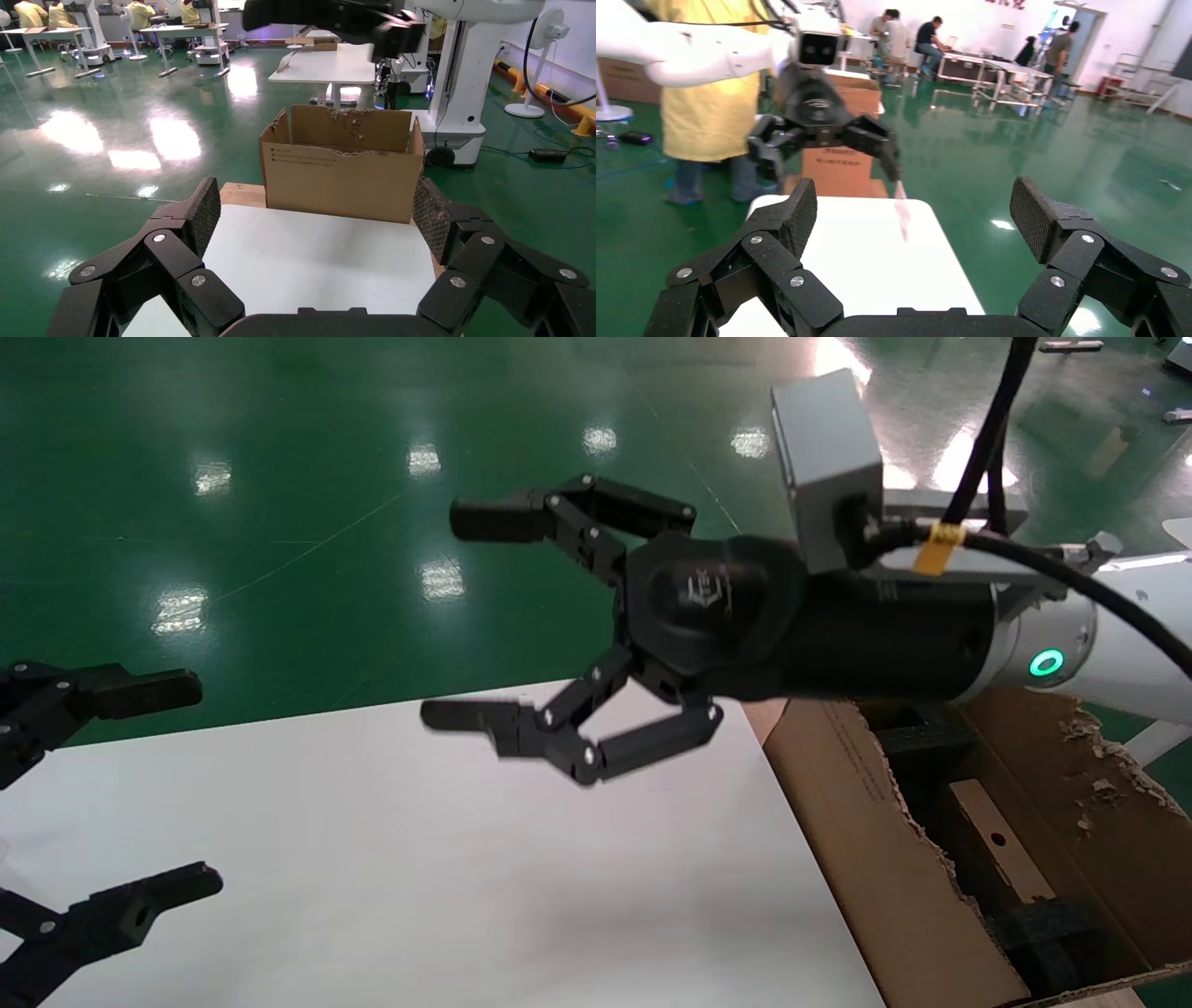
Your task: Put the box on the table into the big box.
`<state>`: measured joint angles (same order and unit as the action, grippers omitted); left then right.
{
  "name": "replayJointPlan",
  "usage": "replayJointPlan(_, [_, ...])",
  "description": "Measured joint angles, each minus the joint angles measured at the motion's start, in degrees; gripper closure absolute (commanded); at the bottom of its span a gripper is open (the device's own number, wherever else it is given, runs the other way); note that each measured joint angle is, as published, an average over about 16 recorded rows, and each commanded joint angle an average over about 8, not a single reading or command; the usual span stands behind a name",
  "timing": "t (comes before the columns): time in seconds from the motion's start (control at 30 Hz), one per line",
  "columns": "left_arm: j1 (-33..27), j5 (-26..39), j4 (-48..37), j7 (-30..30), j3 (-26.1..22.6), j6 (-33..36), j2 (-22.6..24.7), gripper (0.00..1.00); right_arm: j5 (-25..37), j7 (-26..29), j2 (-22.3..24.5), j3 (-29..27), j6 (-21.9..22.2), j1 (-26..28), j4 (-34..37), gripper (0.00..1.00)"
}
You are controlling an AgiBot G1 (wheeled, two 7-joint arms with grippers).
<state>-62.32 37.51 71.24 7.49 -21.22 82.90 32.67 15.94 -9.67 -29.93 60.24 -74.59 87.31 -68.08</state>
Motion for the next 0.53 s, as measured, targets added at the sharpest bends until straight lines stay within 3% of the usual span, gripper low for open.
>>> replayJointPlan(0.3, [0.00,0.00,0.00,0.00,0.00,0.00,0.00,0.00,11.65,9.18,-2.29,-19.87,-4.99,-11.57,-2.47,0.00])
replayJointPlan(0.53, [0.00,0.00,0.00,0.00,0.00,0.00,0.00,0.00,16.18,12.75,-3.18,-27.60,-6.93,-16.07,-3.43,0.00])
